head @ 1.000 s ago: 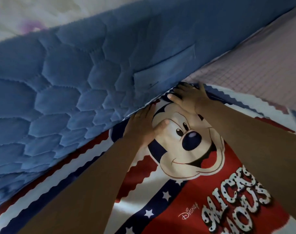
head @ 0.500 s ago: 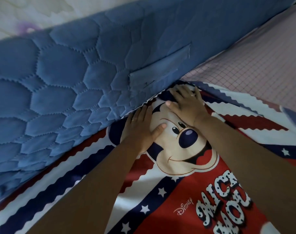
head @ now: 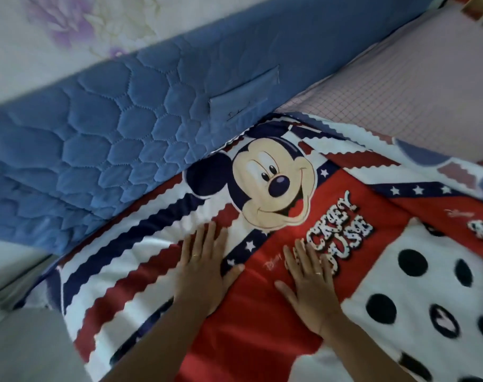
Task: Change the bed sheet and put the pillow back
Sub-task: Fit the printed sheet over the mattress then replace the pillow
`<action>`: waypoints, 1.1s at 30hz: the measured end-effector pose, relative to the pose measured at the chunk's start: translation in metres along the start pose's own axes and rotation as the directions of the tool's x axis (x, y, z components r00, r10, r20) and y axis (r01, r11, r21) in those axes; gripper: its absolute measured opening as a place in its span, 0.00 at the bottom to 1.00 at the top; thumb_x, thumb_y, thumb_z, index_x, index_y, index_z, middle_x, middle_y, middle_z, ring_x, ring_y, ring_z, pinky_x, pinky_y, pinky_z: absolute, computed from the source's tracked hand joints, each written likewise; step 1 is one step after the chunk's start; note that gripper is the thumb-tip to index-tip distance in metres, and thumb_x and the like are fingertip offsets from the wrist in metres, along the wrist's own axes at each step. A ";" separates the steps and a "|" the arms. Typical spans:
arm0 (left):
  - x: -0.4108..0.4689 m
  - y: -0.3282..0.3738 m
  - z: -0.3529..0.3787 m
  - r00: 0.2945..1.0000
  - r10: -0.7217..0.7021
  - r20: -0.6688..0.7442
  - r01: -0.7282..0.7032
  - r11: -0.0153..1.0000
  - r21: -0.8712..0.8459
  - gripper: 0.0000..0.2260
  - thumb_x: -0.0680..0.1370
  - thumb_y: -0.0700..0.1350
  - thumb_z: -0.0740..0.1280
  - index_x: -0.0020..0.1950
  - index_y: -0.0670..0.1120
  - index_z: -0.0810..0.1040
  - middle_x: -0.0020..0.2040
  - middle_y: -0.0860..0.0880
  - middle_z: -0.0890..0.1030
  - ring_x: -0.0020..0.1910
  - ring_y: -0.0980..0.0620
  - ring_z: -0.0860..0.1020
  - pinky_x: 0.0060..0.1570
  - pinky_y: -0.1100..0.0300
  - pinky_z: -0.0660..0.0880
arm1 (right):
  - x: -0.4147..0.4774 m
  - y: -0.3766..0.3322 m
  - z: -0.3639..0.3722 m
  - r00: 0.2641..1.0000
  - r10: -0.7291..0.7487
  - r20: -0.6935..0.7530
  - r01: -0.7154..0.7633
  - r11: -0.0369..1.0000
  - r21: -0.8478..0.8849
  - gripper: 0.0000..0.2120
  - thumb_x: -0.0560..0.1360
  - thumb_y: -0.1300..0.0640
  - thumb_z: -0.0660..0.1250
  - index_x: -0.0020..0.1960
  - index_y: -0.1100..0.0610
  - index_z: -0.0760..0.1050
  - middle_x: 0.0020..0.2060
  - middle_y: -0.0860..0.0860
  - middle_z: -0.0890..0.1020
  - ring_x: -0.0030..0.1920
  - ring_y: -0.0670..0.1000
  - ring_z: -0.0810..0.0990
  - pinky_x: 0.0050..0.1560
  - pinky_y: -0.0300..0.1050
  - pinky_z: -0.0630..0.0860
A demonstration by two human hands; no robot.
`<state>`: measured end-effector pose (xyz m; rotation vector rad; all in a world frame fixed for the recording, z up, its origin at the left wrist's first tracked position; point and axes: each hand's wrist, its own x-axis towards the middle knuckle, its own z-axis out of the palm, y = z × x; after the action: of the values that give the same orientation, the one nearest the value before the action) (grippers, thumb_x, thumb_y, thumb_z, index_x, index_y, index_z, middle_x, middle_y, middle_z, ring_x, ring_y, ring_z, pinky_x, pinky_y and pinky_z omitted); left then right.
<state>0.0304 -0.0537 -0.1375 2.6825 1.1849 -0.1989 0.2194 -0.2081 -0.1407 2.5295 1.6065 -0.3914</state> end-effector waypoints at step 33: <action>-0.554 0.348 0.132 0.912 0.164 0.375 -0.071 0.965 -0.251 0.45 0.70 0.75 0.32 0.75 0.54 0.65 0.76 0.52 0.55 0.73 0.44 0.67 0.73 0.48 0.49 | -0.672 0.149 0.112 0.781 0.427 0.456 -0.521 0.848 0.096 0.55 0.56 0.20 0.23 0.78 0.45 0.38 0.75 0.42 0.49 0.77 0.48 0.55 0.75 0.53 0.50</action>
<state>-0.0875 -0.7105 -0.1080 2.3509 0.8599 -0.5191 0.0652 -0.8844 -0.0662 2.6319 0.7613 -1.0059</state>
